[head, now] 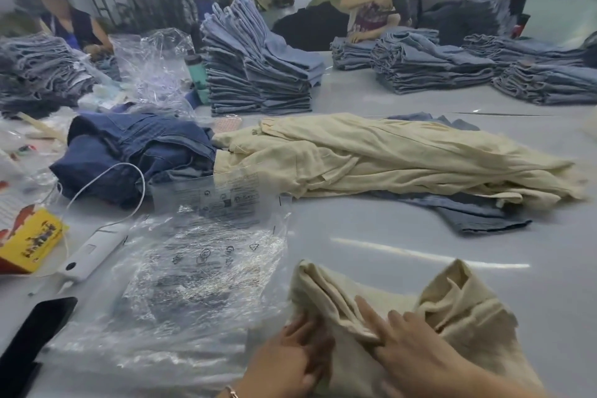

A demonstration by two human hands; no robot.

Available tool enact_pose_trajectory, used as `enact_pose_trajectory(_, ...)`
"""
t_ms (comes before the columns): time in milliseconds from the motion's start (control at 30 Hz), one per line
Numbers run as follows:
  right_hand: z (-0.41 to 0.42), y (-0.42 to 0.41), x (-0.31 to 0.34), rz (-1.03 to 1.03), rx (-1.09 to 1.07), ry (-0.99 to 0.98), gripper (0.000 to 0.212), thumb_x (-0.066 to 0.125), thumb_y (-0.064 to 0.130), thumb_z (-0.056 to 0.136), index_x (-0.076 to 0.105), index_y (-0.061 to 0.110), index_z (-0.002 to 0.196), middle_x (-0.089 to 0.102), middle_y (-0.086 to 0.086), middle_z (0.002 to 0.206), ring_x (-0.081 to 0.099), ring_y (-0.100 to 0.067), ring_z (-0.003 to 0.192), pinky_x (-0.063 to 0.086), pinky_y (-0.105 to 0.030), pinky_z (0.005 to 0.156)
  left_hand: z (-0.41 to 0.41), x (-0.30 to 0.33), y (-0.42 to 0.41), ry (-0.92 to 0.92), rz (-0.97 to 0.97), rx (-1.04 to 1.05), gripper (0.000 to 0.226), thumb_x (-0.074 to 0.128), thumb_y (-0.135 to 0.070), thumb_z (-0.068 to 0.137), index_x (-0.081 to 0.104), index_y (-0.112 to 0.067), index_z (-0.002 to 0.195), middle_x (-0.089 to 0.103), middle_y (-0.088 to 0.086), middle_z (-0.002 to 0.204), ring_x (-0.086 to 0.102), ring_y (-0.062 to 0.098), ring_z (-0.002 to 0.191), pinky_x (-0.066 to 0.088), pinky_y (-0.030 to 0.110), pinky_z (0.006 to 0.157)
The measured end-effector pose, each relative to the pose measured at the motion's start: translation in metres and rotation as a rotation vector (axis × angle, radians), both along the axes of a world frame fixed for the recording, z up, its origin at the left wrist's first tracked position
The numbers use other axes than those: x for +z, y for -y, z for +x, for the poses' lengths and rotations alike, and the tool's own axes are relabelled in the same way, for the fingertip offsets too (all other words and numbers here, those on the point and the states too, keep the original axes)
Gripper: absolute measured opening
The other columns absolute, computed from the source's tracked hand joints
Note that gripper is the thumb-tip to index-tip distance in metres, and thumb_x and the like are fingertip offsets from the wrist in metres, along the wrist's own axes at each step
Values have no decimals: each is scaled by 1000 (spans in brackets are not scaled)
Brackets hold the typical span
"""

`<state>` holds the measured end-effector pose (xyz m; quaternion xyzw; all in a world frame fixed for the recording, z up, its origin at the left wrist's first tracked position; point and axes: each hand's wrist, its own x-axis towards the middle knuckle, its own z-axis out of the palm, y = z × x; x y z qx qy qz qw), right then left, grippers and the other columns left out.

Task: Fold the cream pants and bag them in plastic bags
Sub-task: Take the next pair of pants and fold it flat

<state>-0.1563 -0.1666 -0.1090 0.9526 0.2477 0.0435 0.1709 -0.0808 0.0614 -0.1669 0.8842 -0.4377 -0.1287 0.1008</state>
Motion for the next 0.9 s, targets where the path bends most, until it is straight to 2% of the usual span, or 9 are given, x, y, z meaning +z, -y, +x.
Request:
enact_pose_trajectory(100,-12,-9,-33,-67,-108,63,36,41,22,70,77,20,70,63,-15,125,68,-38,65,54,-42,50,3,9,-13,-126,-196,58,56,44,-45,82,34,-56,135,24,-23,155,17,0,144,30,26,113)
enact_pose_trajectory(167,-14,-11,-44,-38,-137,112,38,40,20,71,78,20,75,59,-17,127,69,-39,70,56,-47,53,13,17,-38,-93,-369,284,31,61,-35,80,60,-43,110,60,-25,117,54,-6,110,48,26,94)
enact_pose_trajectory(233,-11,-13,-49,-28,-145,163,38,41,19,72,78,21,79,63,-19,122,69,-39,69,56,-49,54,27,21,-74,103,-394,469,27,75,-23,73,59,-37,91,57,-23,92,52,-5,86,48,18,75)
enact_pose_trajectory(333,-11,-20,-54,11,-180,210,38,39,13,77,77,19,80,68,-17,111,68,-43,68,55,-53,55,43,23,-118,135,-213,529,34,78,-28,71,58,-35,97,52,-23,96,48,1,95,41,16,81)
enact_pose_trajectory(467,-6,-23,-56,64,-219,279,55,26,7,90,78,25,85,70,-16,108,69,-38,66,56,-45,55,52,20,-132,124,-105,480,2,71,-34,83,70,-35,83,65,-23,87,56,-3,85,44,17,76)
enact_pose_trajectory(600,-1,-16,-25,83,-309,72,21,53,20,59,74,18,63,68,-25,107,68,-38,64,54,-39,52,58,23,-129,201,-21,417,10,65,-36,88,73,-31,84,67,-19,85,59,-1,79,42,16,65)
enact_pose_trajectory(733,14,2,0,59,-427,-229,52,80,34,37,74,21,87,51,-31,132,63,-41,83,55,-47,69,63,26,-127,168,123,286,29,55,-51,89,71,-27,92,62,-14,94,59,5,86,44,22,69)
enact_pose_trajectory(833,24,19,4,125,-431,-266,51,57,27,71,57,23,121,42,-18,139,56,-35,104,45,-43,88,62,28,-122,272,254,176,16,81,-34,71,71,-22,67,63,-12,70,62,7,60,49,22,48)
enact_pose_trajectory(900,28,35,6,178,-471,-299,52,47,22,75,49,26,127,45,-9,130,54,-32,106,42,-40,87,61,28,-116,311,269,178,23,85,-27,61,65,-19,56,60,-10,60,58,8,49,44,20,39)
